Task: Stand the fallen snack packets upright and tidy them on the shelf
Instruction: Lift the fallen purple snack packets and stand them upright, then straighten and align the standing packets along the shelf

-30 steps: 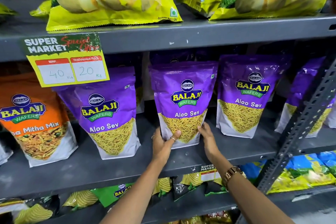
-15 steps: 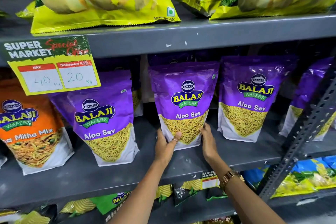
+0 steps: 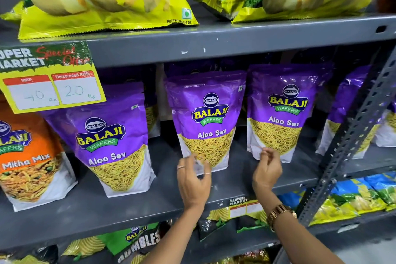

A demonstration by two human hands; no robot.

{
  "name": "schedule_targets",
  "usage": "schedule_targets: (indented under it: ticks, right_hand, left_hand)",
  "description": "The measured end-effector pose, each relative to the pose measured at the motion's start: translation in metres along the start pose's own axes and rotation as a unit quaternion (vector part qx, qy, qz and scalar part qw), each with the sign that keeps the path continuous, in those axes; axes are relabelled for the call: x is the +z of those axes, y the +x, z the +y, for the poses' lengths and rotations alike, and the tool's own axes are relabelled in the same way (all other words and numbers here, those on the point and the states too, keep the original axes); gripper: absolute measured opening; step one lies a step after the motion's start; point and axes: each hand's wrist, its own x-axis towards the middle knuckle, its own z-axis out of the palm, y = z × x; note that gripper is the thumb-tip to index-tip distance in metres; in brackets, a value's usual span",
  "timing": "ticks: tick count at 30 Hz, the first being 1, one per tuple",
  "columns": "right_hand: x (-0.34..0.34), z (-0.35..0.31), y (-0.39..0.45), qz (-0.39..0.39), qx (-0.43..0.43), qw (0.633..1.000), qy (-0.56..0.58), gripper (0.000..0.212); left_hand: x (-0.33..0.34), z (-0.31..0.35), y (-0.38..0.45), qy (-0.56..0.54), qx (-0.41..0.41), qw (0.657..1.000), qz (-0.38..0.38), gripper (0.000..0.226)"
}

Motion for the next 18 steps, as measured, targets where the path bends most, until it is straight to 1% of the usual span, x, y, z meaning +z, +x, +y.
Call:
schedule_targets:
  ticks: [2,4,5,7,9,11,14,15,18]
  right_hand:
    - [-0.012,0.000,0.014,0.031,-0.022,0.999,-0.007,0.026]
    - [-0.023,0.002,0.028,0.053,-0.026,0.998,-0.016,0.026]
    - [-0.028,0.004,0.035,0.061,-0.027,0.998,-0.022,0.027]
    - [-0.037,0.011,0.048,0.066,-0.024,0.997,-0.043,0.027]
    - [-0.045,0.019,0.062,0.054,-0.017,0.995,-0.077,0.023]
    - [-0.049,0.025,0.072,0.024,-0.007,0.995,-0.101,0.027]
    - [-0.051,0.031,0.079,-0.019,-0.005,0.993,-0.115,0.035]
    - [-0.050,0.032,0.079,-0.029,-0.004,0.993,-0.113,0.037]
    - [-0.051,0.032,0.086,-0.057,0.018,0.994,-0.086,0.041]
  left_hand:
    - [0.012,0.014,-0.011,0.003,0.041,0.999,-0.031,0.021]
    - [0.027,0.029,-0.019,-0.020,0.050,0.997,-0.056,0.015]
    - [0.034,0.037,-0.023,-0.036,0.038,0.997,-0.062,0.015]
    - [0.050,0.049,-0.027,-0.071,-0.012,0.995,-0.073,0.018]
    - [0.068,0.055,-0.028,-0.093,-0.054,0.990,-0.096,0.024]
    - [0.086,0.054,-0.026,-0.109,-0.095,0.979,-0.146,0.032]
    - [0.110,0.047,-0.017,-0.124,-0.161,0.953,-0.226,0.043]
    - [0.116,0.044,-0.013,-0.120,-0.172,0.948,-0.240,0.046]
    - [0.132,0.039,0.000,-0.104,-0.165,0.941,-0.277,0.049]
